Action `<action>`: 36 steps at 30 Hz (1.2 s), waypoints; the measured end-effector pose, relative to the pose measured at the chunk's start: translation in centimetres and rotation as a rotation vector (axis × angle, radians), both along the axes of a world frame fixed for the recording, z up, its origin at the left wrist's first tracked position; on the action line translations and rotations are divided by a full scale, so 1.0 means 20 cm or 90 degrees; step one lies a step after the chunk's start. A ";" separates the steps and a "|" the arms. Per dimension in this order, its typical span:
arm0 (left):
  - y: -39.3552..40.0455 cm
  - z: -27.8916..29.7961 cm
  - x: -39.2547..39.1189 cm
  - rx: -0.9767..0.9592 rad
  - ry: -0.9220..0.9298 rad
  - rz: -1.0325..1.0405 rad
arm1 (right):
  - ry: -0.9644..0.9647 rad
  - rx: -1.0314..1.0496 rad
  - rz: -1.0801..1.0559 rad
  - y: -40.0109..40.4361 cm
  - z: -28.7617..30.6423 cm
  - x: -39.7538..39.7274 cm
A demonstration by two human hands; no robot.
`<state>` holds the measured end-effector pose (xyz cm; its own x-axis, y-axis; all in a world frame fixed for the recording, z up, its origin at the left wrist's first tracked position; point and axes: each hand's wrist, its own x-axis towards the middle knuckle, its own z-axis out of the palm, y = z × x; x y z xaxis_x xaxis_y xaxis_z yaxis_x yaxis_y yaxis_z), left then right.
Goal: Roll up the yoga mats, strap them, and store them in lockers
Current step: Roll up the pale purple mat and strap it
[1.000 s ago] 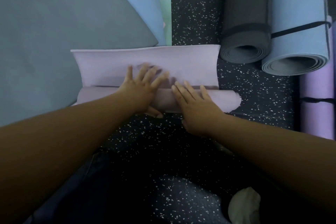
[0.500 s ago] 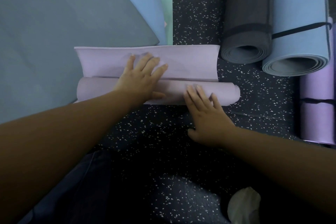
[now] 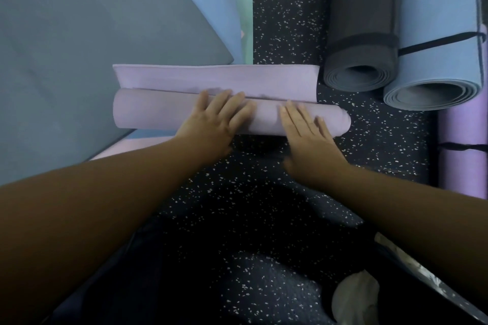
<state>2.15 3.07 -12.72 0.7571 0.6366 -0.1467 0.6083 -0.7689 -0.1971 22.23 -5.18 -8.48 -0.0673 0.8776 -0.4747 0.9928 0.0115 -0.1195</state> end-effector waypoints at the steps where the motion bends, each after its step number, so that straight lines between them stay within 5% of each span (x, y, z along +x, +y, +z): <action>1: 0.01 0.00 0.01 -0.010 0.016 0.009 | -0.026 0.029 0.028 -0.06 -0.03 0.01; 13: 0.13 0.05 0.08 -0.045 0.059 0.066 | 0.010 -0.158 0.205 -0.27 -0.05 -0.09; 22: 0.09 0.12 0.06 -0.064 0.018 0.080 | -0.048 0.167 0.173 -0.13 -0.09 -0.02; 36: -0.19 0.11 -0.10 -0.264 0.043 0.095 | -0.054 0.183 0.271 -0.36 -0.14 -0.06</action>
